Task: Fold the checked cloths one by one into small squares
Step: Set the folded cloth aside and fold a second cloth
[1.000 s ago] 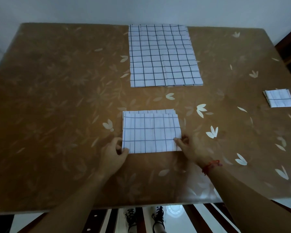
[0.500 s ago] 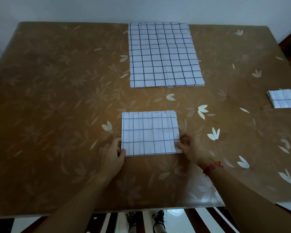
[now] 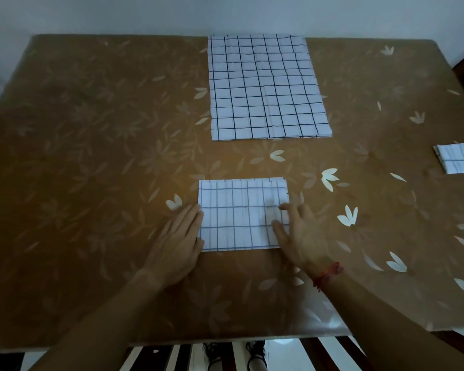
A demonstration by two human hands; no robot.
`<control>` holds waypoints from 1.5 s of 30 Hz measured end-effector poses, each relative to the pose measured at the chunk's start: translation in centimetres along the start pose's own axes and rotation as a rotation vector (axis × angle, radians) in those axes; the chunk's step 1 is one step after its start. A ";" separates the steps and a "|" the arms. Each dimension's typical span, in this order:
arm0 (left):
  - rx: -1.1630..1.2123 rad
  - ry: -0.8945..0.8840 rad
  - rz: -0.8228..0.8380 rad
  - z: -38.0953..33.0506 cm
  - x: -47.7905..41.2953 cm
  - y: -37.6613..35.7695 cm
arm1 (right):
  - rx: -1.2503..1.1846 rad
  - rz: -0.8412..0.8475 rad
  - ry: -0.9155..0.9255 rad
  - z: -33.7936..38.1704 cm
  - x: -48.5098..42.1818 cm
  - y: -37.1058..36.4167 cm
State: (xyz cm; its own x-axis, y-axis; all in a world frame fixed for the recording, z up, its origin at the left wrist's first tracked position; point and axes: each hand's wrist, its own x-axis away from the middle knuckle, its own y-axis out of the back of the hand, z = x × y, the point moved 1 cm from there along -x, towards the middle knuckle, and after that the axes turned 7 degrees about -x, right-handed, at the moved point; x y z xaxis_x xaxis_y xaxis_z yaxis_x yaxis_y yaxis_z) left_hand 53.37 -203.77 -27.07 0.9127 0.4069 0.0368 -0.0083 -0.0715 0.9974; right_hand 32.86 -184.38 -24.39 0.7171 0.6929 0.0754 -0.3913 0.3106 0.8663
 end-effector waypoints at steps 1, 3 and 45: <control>-0.034 -0.044 0.027 0.3 -0.1 -0.1 | 0.036 -0.003 0.108 1.1 0.3 -0.6; -0.078 -0.091 0.082 0.9 -0.3 -0.3 | 0.085 0.041 0.260 3.3 1.2 -2.4; -0.076 -0.098 0.268 0.3 -1.2 0.5 | 0.444 0.180 0.171 -2.8 7.7 -2.9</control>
State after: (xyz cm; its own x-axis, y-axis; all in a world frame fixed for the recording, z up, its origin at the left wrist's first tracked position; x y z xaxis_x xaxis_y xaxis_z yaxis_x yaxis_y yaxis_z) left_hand 52.39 -204.57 -26.67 0.9090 0.2922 0.2974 -0.2820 -0.0945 0.9548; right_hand 37.87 -178.15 -27.75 0.5412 0.8184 0.1933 -0.1908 -0.1044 0.9761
